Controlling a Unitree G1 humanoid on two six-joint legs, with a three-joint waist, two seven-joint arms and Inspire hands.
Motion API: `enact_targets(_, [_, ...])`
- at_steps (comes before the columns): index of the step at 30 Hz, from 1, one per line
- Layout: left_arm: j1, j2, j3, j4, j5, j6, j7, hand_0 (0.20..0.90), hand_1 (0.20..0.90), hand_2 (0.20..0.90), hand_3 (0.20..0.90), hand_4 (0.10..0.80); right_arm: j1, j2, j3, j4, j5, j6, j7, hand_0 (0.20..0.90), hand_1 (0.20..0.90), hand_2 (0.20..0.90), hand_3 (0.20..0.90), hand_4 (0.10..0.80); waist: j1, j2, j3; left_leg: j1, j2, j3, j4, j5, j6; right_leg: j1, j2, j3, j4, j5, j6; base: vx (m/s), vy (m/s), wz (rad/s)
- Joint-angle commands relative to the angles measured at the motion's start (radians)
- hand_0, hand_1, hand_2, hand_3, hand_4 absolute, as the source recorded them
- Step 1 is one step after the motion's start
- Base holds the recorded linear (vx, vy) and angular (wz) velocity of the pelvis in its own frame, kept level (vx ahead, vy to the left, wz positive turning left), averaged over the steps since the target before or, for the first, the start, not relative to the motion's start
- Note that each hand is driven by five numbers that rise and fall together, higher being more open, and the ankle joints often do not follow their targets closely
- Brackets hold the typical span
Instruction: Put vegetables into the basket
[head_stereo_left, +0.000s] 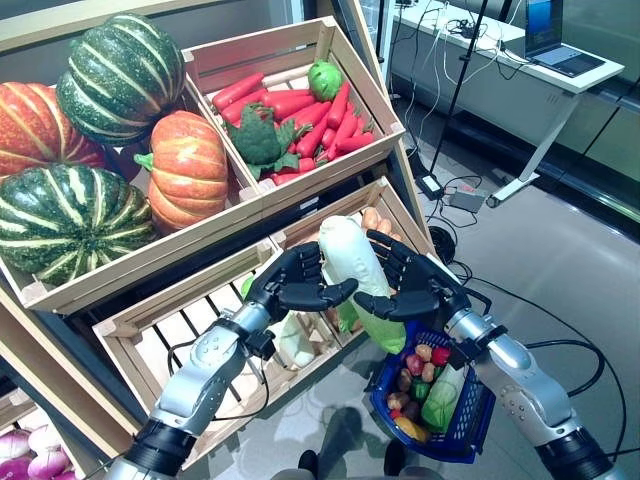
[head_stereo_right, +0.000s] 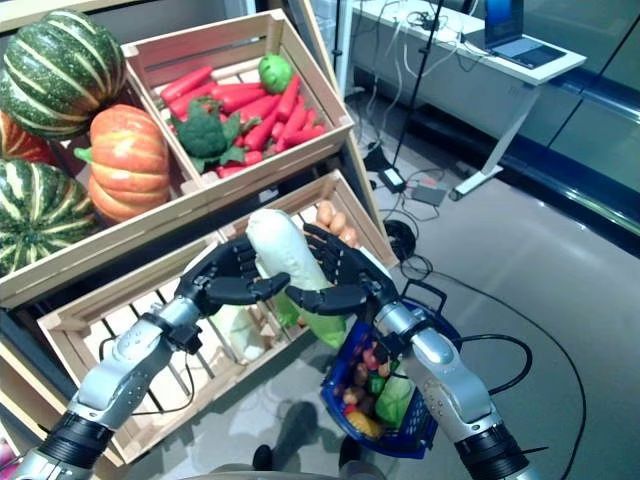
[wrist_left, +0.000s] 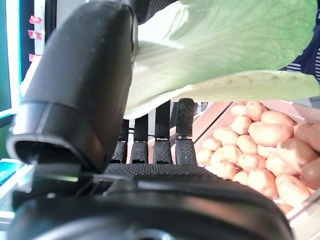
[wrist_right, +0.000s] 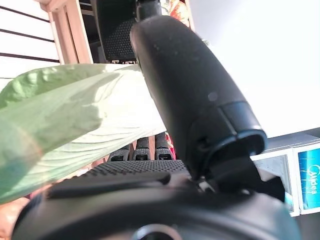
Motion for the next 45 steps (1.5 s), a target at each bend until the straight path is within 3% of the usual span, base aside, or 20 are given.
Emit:
enact_targets(1, [-0.12, -0.032, 0.062, -0.149, -0.063, -0.204, -0.068, 0.3, 0.3, 0.3, 0.3, 0.4, -0.072, 0.01, 0.022, 0.018, 0.006, -0.012, 0.045, 0.9, 0.9, 0.9, 0.9, 0.8, 0.009, -0.024, -0.093, -0.018, -0.011, -0.024, 0.001, -0.059, -0.023, 0.062, -0.061, 0.0, 0.002, -0.047, 0.059, 0.0, 0.0, 0.0])
enact_targets(11, [-0.121, 0.002, 0.067, -0.199, -0.023, -0.233, -0.092, 0.3, 0.3, 0.3, 0.3, 0.4, -0.039, -0.009, 0.043, 0.043, -0.042, 0.138, -0.009, 0.9, 0.9, 0.9, 0.9, 0.8, 0.006, -0.027, -0.089, -0.018, -0.011, -0.022, 0.001, -0.058, -0.022, 0.06, -0.062, 0.005, 0.003, -0.043, 0.061, 0.0, 0.0, 0.0])
enact_targets(27, [-0.132, 0.013, 0.067, -0.218, -0.053, -0.244, -0.102, 0.3, 0.3, 0.3, 0.3, 0.4, -0.048, -0.062, 0.079, 0.104, -0.16, 0.257, 0.048, 0.9, 0.9, 0.9, 0.9, 0.8, 0.004, -0.036, -0.09, -0.012, -0.009, -0.017, 0.001, -0.055, -0.022, 0.062, -0.058, 0.013, 0.006, -0.042, 0.061, 0.0, 0.0, 0.0])
enact_targets(37, [-0.141, -0.02, 0.053, -0.235, -0.112, -0.207, -0.131, 0.3, 0.3, 0.3, 0.3, 0.4, -0.061, -0.048, 0.103, 0.15, -0.166, 0.27, 0.049, 0.9, 0.9, 0.9, 0.9, 0.8, 0.005, -0.039, -0.092, -0.01, -0.008, -0.02, 0.001, -0.056, -0.022, 0.064, -0.057, 0.014, 0.006, -0.04, 0.059, 0.0, 0.0, 0.0])
enact_targets(45, [-0.135, -0.014, 0.032, -0.219, -0.11, -0.166, -0.167, 0.3, 0.3, 0.3, 0.3, 0.4, -0.061, -0.038, 0.094, 0.134, -0.136, 0.211, 0.035, 0.9, 0.9, 0.9, 0.9, 0.8, 0.005, -0.035, -0.089, -0.008, -0.01, -0.02, 0.001, -0.056, -0.02, 0.065, -0.056, 0.018, 0.005, -0.04, 0.061, 0.0, 0.0, 0.0])
